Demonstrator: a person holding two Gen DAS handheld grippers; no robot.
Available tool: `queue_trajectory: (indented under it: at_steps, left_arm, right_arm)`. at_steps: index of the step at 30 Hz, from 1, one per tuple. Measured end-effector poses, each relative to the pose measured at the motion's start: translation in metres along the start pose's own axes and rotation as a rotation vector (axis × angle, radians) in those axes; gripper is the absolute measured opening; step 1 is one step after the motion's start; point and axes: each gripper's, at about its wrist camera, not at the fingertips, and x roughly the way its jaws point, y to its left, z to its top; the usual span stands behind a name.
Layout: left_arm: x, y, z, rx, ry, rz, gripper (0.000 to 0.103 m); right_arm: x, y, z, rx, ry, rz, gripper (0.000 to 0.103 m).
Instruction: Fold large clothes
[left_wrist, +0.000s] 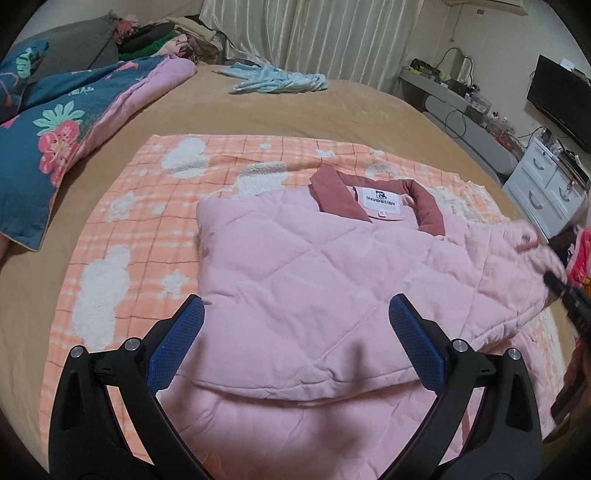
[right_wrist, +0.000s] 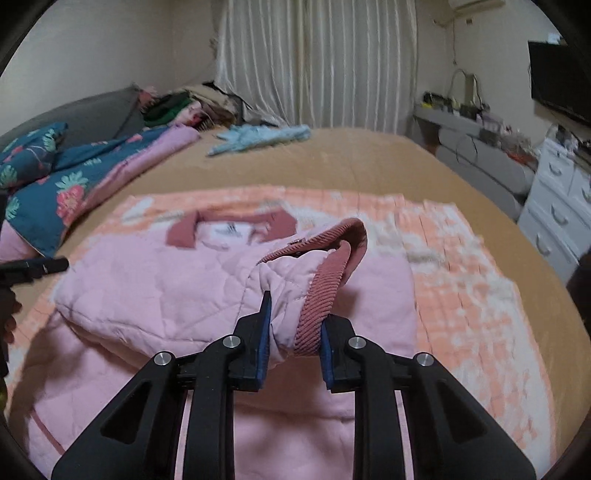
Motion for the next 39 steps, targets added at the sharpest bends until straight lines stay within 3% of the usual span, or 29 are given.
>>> queue_trajectory:
  at_steps: [10, 17, 22, 27, 32, 39]
  left_arm:
    - [0.016, -0.001, -0.002, -0.003, 0.043, -0.002, 0.094]
    - [0.029, -0.013, -0.004, 0.001, 0.072, -0.034, 0.094]
    - [0.041, -0.021, -0.007, 0.01, 0.108, -0.067, 0.094]
    - [0.059, -0.023, -0.018, 0.047, 0.167, -0.036, 0.094]
    - [0.072, -0.01, -0.03, 0.019, 0.172, -0.049, 0.095]
    - [0.074, -0.003, -0.036, -0.002, 0.158, -0.059, 0.095]
  right_arm:
    - [0.024, -0.021, -0.037, 0.109, 0.083, -0.042, 0.022]
    - [0.021, -0.023, -0.037, 0.144, 0.117, -0.046, 0.041]
    - [0.006, -0.02, -0.033, 0.145, 0.079, -0.062, 0.059]
    - [-0.005, -0.001, -0.02, 0.111, 0.042, -0.035, 0.071]
    - [-0.003, 0.033, -0.003, 0.032, 0.039, 0.012, 0.087]
    - [0.041, 0.083, 0.004, -0.093, 0.14, 0.064, 0.09]
